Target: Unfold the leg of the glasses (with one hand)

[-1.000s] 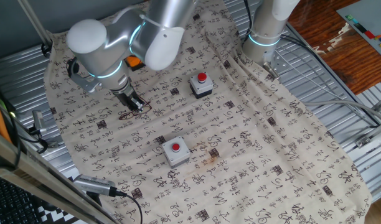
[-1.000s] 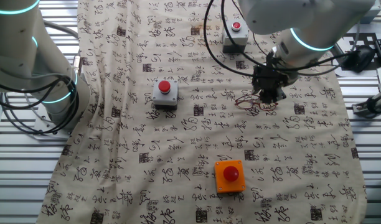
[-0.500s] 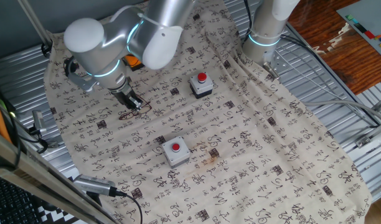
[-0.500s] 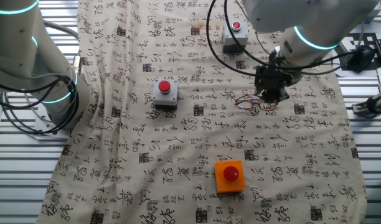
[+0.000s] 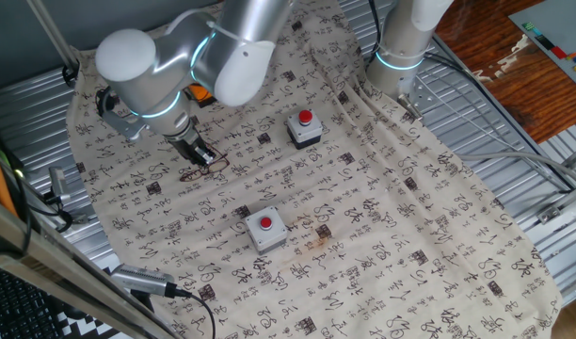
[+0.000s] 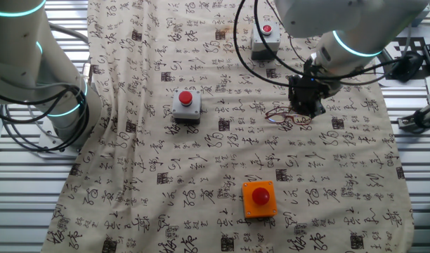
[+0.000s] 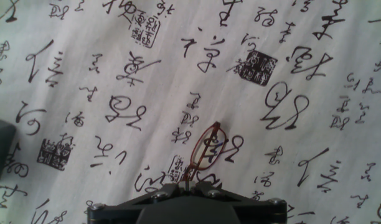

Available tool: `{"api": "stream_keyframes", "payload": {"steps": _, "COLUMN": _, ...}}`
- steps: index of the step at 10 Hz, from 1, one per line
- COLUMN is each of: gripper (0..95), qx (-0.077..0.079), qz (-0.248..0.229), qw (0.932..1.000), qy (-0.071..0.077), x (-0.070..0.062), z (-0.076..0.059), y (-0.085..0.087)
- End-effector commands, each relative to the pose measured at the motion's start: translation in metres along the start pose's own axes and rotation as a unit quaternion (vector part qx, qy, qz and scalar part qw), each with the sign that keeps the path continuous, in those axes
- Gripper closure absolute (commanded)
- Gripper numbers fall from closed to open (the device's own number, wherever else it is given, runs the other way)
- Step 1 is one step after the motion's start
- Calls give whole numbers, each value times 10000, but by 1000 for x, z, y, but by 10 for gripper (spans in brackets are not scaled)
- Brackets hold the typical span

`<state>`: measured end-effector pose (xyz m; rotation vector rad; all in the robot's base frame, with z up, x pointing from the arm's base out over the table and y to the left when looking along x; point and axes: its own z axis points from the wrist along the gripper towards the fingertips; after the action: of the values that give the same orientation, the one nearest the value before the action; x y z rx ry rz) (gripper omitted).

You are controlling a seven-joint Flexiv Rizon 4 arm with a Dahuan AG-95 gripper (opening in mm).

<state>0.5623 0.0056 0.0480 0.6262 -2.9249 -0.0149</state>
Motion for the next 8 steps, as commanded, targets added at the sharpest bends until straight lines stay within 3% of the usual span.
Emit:
{"api": "stream_keyframes", "payload": {"steps": 1, "gripper": 760, "qx": -16, "qz": -3, "qw": 10000, "qy": -16, "x": 5, "z": 2, "y": -3}}
{"api": "stream_keyframes", "payload": {"steps": 4, "gripper": 760, "qx": -9, "qz": 75, "qw": 10000, "qy": -40, "x": 8, "z": 1, "y": -4}}
{"api": "stream_keyframes", "payload": {"steps": 5, "gripper": 760, "qx": 7, "qz": 52, "qw": 9999, "qy": -139, "x": 8, "z": 1, "y": -5}}
{"api": "stream_keyframes", "payload": {"steps": 8, "gripper": 760, "qx": -64, "qz": 13, "qw": 10000, "qy": -51, "x": 8, "z": 1, "y": -5}}
